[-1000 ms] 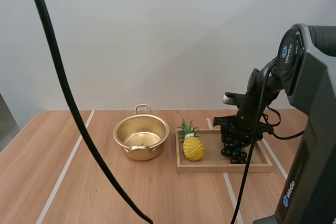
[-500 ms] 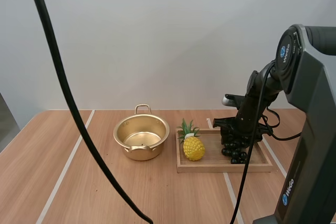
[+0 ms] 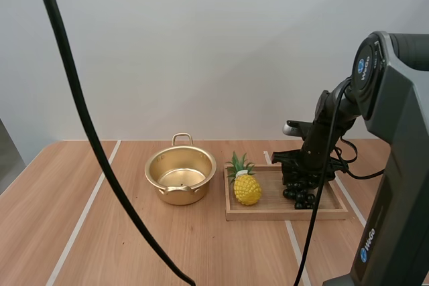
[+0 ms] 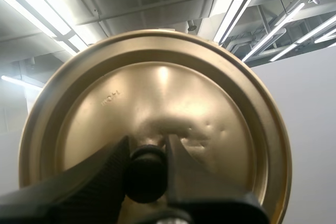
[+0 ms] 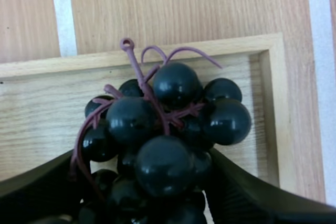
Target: Open the pot, put the grape inside, and close it
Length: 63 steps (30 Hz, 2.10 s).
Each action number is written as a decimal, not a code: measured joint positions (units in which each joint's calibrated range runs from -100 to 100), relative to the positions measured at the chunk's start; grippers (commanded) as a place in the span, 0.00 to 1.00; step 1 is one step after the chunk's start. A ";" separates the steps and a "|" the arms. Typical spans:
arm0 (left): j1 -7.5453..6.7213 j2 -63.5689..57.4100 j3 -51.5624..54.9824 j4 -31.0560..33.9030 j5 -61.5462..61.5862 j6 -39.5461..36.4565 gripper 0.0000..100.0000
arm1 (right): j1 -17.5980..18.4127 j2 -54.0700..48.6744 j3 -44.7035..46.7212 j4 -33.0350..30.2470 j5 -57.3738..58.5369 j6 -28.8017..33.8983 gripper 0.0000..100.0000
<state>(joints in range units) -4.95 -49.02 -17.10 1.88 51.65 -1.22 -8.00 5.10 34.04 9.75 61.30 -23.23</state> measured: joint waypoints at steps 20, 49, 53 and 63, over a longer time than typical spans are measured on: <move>0.00 0.00 0.00 0.00 0.00 0.00 0.00 | 0.00 0.42 -0.11 -0.27 -0.39 -0.21 0.00; 0.00 -0.10 0.00 0.00 -4.52 0.00 0.00 | 2.15 -40.22 -6.35 17.22 4.16 -18.57 0.00; 0.00 -0.10 0.00 0.00 -4.52 0.00 0.00 | 5.03 -40.22 -11.85 20.81 5.64 -20.32 0.00; 0.00 -0.10 0.00 0.00 -4.52 0.00 0.00 | 14.56 -37.60 -18.46 24.58 5.64 -22.04 0.00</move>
<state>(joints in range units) -4.95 -49.12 -17.10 1.88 47.13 -1.22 6.57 -32.50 15.58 34.33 66.94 -45.27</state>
